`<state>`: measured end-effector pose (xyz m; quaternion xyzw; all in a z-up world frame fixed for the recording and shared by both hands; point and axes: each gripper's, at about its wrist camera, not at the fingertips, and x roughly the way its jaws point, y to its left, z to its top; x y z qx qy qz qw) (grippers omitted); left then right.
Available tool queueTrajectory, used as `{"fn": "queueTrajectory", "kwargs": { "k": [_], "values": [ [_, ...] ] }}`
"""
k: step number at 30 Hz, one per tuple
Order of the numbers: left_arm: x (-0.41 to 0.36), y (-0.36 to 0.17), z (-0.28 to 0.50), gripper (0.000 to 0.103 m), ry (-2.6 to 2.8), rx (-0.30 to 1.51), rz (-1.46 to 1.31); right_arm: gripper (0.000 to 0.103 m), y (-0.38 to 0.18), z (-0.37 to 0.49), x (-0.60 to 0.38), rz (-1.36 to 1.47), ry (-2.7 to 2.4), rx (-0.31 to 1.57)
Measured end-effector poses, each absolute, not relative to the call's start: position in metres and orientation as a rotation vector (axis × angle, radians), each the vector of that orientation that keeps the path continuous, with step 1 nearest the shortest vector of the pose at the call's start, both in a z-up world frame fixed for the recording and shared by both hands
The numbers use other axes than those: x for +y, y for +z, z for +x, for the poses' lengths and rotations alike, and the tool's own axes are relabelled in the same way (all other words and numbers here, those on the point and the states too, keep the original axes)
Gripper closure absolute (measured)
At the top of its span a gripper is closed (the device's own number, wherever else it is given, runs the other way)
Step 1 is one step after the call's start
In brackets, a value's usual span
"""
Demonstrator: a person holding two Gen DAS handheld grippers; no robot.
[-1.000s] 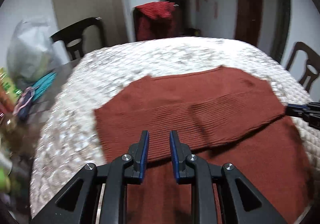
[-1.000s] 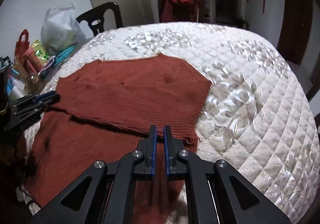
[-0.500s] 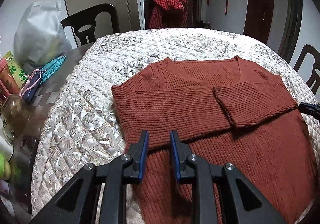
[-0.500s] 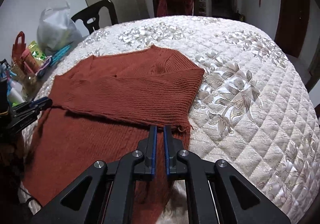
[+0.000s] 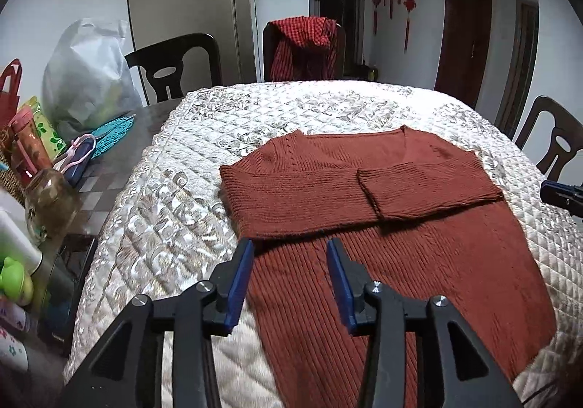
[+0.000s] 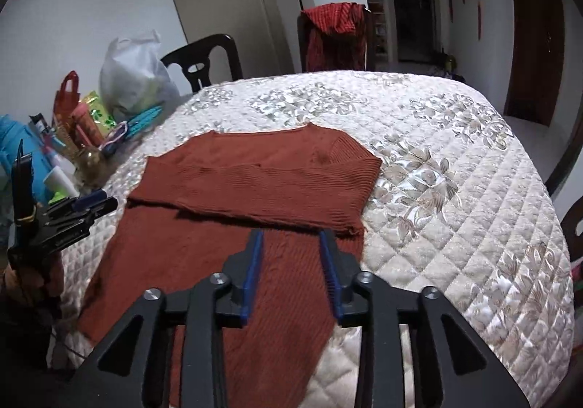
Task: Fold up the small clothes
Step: 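Close the left tool on the sweater hem while the right tool grasps the hem too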
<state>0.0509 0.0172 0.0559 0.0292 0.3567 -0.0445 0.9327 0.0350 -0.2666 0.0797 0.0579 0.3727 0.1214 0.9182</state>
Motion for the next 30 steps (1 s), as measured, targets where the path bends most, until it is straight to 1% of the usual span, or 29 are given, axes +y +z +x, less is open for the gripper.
{"fn": "queueTrajectory", "kwargs": {
  "k": [11,21,30],
  "values": [
    [0.034,0.043,0.005,0.057,-0.146,0.743,-0.041,0.067,0.052,-0.008,-0.270,0.177,0.272,0.823],
    [0.034,0.019,-0.025,0.058,-0.205,0.814,-0.113,0.067,0.016,-0.034,-0.284,0.286,0.255,0.904],
    [0.032,0.006,-0.044,0.058,-0.222,0.855,-0.163,0.067,0.011,-0.050,-0.275,0.350,0.317,0.896]
  ]
}}
